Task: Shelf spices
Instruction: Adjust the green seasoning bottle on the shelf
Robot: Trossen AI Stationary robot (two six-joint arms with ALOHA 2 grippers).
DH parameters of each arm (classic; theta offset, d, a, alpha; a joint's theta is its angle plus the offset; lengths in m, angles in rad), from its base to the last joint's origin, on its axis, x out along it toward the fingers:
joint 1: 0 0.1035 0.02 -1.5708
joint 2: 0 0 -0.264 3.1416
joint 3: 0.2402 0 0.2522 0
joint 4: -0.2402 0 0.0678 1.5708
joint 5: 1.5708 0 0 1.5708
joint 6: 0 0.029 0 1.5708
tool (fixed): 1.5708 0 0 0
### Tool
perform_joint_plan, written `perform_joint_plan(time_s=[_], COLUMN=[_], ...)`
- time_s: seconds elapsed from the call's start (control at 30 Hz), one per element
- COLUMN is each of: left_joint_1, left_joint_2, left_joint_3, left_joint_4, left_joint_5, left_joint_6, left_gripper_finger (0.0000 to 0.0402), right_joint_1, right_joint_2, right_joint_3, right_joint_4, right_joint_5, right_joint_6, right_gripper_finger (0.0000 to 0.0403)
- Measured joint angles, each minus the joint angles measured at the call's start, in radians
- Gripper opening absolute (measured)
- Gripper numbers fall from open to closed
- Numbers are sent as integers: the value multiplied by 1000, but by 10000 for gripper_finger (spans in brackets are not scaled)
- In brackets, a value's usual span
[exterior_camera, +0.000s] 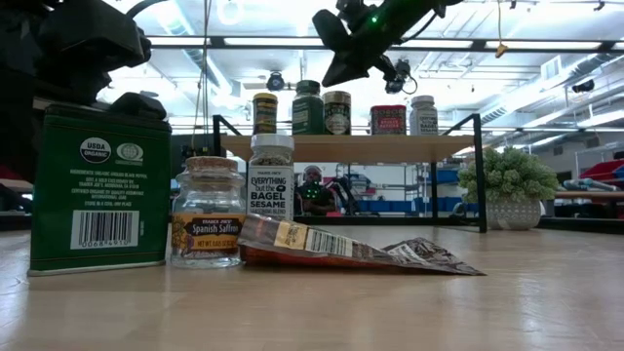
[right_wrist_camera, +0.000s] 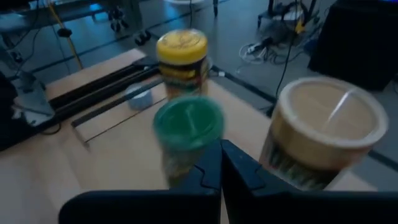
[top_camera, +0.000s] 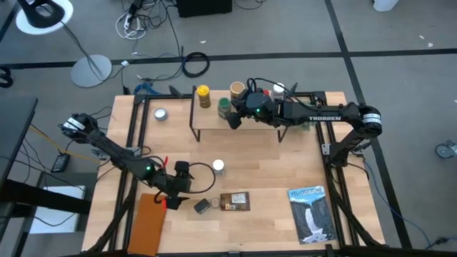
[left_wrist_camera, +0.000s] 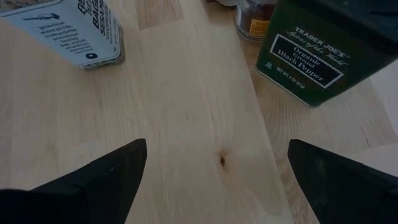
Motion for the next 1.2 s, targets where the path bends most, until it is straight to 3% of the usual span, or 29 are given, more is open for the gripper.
perform_joint_plan(time_s=[0.17,0.37,0.67,0.83,1.2], left_joint_1=[0,0,0,0,0], left_joint_2=[0,0,0,0,0], left_joint_3=[0,0,0,0,0], left_joint_4=[0,1,0,-1,-2], left_joint_5=[0,0,0,0,0], left_joint_6=[0,0,0,3,2], left_gripper_finger=[397,397,397,397,397], right_joint_1=[27,7,19,52,39], right_joint_2=[3,63,106,97,88], right_joint_3=[0,0,0,0,0], right_joint_4=[-67,-33,54,73,58], right_joint_5=[-8,-27,141,154,-60], right_joint_6=[84,70,-54,-56,28], right_gripper_finger=[1,0,0,0,0])
